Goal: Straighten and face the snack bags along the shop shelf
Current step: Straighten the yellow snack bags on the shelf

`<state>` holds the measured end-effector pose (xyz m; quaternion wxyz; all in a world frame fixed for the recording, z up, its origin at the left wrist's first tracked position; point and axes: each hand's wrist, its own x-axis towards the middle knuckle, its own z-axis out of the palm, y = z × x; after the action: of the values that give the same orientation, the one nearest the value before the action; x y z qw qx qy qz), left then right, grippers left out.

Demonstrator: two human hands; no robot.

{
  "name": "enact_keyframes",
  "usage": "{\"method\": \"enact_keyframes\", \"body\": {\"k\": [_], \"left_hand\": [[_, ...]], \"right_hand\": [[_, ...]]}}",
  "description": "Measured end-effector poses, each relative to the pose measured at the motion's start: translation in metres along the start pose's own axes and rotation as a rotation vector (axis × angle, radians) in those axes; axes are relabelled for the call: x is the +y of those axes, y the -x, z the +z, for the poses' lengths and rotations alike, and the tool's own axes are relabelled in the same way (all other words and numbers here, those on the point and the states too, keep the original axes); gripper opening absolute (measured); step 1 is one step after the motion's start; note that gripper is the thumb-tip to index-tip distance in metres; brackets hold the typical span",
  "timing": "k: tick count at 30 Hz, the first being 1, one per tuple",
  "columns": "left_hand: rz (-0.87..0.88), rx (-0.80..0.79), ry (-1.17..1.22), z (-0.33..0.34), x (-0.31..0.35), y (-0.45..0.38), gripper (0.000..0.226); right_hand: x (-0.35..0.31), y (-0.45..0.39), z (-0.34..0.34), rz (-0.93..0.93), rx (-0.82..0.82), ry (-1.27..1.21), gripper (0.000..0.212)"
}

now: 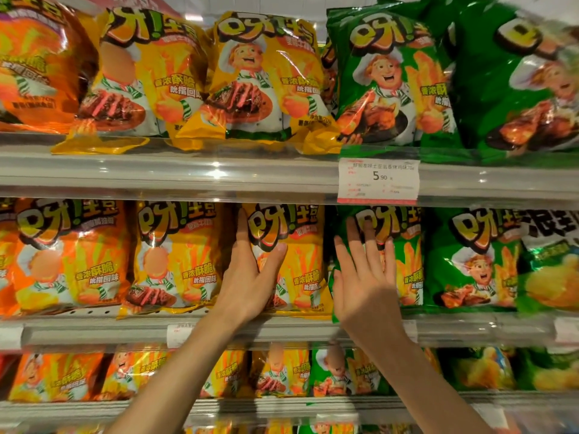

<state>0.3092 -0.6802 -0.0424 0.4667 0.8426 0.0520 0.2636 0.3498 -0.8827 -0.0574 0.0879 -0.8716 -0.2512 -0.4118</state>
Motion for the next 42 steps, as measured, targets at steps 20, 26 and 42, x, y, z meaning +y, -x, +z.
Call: {"method": "enact_keyframes", "body": {"k": [20, 26, 42], "left_hand": [[0.088, -0.128, 0.136, -0.043, -0.018, 0.04, 0.069], [0.069, -0.136, 0.239, -0.079, -0.044, 0.07, 0.045], [-0.209, 0.066, 0.282, -0.119, -0.073, 0.119, 0.019]], "right_hand": [[-0.055, 0.013, -0.052, 0.433, -0.096, -0.552, 0.046], [-0.088, 0.053, -0.047, 0.705, -0.267, -0.895, 0.014], [-0.102, 0.079, -0.029, 0.914, -0.398, -1.201, 0.015]]}}
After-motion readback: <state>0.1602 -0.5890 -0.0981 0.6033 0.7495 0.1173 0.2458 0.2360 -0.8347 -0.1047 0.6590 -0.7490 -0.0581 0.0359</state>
